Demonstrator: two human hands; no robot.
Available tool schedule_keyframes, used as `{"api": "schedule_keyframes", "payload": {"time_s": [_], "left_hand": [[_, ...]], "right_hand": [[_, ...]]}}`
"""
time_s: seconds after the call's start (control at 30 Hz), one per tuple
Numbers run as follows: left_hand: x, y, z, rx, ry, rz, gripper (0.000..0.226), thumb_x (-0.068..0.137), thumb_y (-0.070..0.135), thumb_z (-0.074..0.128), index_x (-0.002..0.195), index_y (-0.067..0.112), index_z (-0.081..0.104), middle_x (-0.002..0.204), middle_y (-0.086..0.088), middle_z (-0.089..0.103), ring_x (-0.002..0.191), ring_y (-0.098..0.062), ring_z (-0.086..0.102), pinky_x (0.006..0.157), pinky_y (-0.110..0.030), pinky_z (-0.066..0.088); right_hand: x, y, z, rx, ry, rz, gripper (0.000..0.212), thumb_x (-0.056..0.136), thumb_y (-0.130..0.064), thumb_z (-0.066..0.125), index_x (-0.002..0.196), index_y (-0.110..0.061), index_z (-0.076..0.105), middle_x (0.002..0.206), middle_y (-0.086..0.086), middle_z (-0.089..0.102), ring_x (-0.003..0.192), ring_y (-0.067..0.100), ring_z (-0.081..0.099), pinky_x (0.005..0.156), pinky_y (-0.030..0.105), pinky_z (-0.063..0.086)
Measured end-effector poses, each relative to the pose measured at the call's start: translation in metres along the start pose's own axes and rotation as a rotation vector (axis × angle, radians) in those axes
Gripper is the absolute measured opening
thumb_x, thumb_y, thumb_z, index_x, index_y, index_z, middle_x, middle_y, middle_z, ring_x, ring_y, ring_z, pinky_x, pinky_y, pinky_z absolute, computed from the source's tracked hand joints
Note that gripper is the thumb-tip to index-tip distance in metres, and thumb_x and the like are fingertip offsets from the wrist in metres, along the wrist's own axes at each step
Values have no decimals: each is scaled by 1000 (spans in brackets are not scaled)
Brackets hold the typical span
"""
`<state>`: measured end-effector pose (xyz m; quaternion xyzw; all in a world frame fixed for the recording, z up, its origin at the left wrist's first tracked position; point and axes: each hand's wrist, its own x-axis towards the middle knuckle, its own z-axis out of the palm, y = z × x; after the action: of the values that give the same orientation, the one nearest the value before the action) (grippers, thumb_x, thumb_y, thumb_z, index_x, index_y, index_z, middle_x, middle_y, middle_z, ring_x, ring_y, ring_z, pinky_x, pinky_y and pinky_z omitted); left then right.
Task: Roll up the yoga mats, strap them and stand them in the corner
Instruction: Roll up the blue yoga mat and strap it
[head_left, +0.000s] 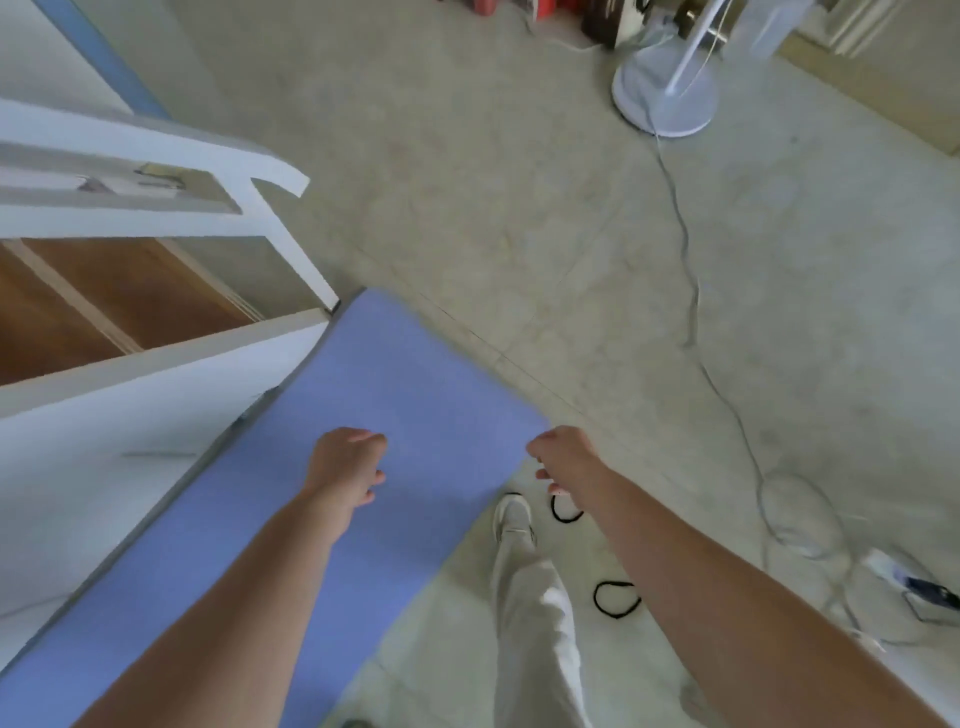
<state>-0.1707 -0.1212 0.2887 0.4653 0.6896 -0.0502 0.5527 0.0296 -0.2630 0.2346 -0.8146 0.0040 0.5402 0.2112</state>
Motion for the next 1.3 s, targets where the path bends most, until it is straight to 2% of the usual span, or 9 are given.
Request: {"api": "schedule_keyframes", "payload": {"time_s": [0.1, 0.27, 0.37, 0.57, 0.77, 0.97, 1.1, 1.2, 1.3], "left_hand": [[108, 31, 79, 259, -3, 114, 25, 79, 17, 58, 60, 20, 42, 58, -4, 45, 58, -25, 47, 57, -28, 32], [280, 42, 179, 563, -8, 236, 25, 96, 23, 54, 120, 18, 58, 114, 2, 61, 92, -25, 63, 71, -30, 49], [365, 28, 217, 745, -34, 292, 35, 99, 25, 52, 133, 19, 54, 136, -1, 57, 116, -25, 58, 94, -38, 51], [457, -4, 251, 950, -80, 386, 36, 101, 22, 48, 137, 22, 51, 140, 0, 50, 121, -25, 54, 96, -35, 43], [464, -9, 236, 1160, -90, 519, 55, 97, 19, 55, 150, 22, 38, 150, -2, 39, 138, -25, 37, 107, -39, 36], [426, 20, 208, 1768, -245, 643, 102, 85, 27, 67, 158, 24, -5, 167, -2, 2, 155, -24, -2, 123, -53, 2], [400, 32, 187, 1971, -348, 504, 97, 73, 40, 74, 152, 28, 19, 152, 3, 33, 146, -25, 26, 116, -61, 10], [379, 38, 172, 1978, -316, 517, 77, 69, 48, 76, 135, 29, 41, 128, 5, 46, 121, -21, 47, 97, -41, 37], [353, 41, 155, 1938, -130, 708, 55, 80, 45, 71, 126, 28, 48, 127, 2, 43, 118, -21, 47, 79, -33, 35]], "right_hand": [[135, 8, -9, -177, -14, 17, 30, 90, -13, 62, 107, 11, 59, 94, 23, 60, 80, 22, 51, 67, 32, 38], [336, 22, 21, -468, -84, -60, 63, 92, -32, 63, 146, -13, 38, 139, 7, 52, 120, 27, 56, 97, 35, 47], [431, 19, 56, -612, -69, -171, 74, 90, -37, 66, 151, -17, 27, 146, 4, 42, 129, 29, 48, 99, 40, 45], [540, 19, 115, -797, -78, -284, 78, 84, -34, 75, 145, -17, 30, 141, 5, 42, 127, 29, 44, 89, 39, 41], [532, 27, 120, -881, 165, -466, 63, 76, -34, 79, 126, -18, 45, 123, 3, 44, 114, 25, 44, 81, 34, 33], [437, 42, 126, -943, 250, -778, 67, 55, -29, 90, 108, -13, 53, 116, 7, 46, 104, 30, 49, 95, 44, 44], [388, 48, 132, -908, 234, -968, 86, 31, -25, 95, 98, -14, 43, 116, 8, 52, 93, 30, 58, 86, 45, 53], [360, 43, 123, -843, 228, -983, 87, 31, -32, 96, 96, -17, 39, 106, 3, 62, 83, 26, 63, 69, 35, 51], [334, 33, 117, -743, 283, -946, 87, 35, -31, 97, 99, -19, 39, 107, 3, 63, 83, 27, 63, 67, 36, 51]]}}
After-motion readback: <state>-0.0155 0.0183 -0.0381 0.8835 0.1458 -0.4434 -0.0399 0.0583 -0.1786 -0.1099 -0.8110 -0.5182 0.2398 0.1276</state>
